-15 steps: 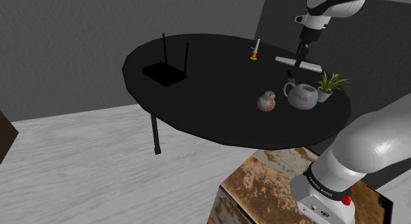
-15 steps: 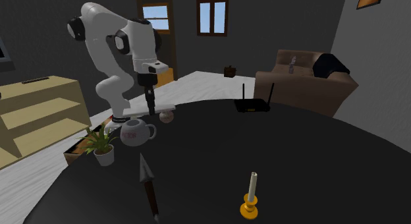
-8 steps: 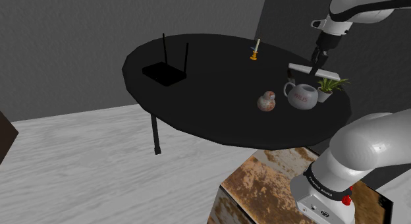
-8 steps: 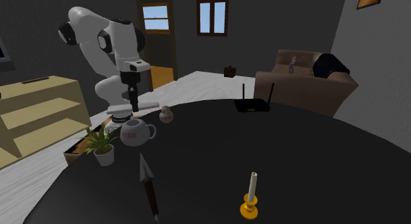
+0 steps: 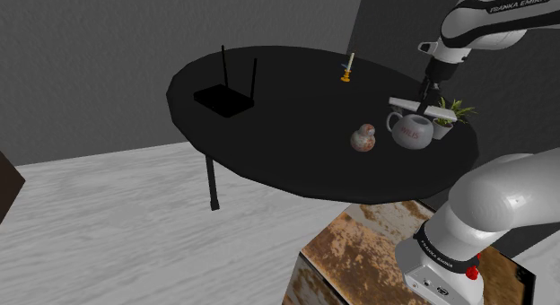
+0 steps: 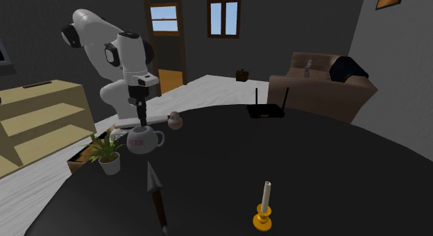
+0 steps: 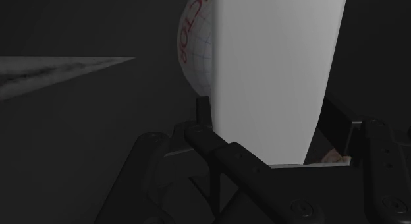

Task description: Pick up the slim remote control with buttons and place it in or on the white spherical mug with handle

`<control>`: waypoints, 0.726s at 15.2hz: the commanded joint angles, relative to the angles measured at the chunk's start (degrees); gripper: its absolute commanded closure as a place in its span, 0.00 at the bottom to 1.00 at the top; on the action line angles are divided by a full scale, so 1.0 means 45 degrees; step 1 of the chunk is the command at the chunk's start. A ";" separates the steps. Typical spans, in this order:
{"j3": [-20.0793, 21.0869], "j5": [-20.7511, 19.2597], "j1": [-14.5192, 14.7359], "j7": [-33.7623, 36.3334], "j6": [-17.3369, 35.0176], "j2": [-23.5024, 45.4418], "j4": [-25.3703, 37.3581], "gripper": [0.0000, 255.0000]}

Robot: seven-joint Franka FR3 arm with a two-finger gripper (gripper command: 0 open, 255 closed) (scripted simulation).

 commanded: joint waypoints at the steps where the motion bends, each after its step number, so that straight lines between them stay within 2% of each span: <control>1: -0.0114 -0.0058 -0.0013 -0.0008 0.0414 0.0118 -0.0285 1.00; 4: -0.0302 -0.0141 -0.0017 -0.0009 0.1123 0.0362 -0.0751 1.00; 11: -0.0302 -0.0140 -0.0017 -0.0009 0.1123 0.0362 -0.0751 1.00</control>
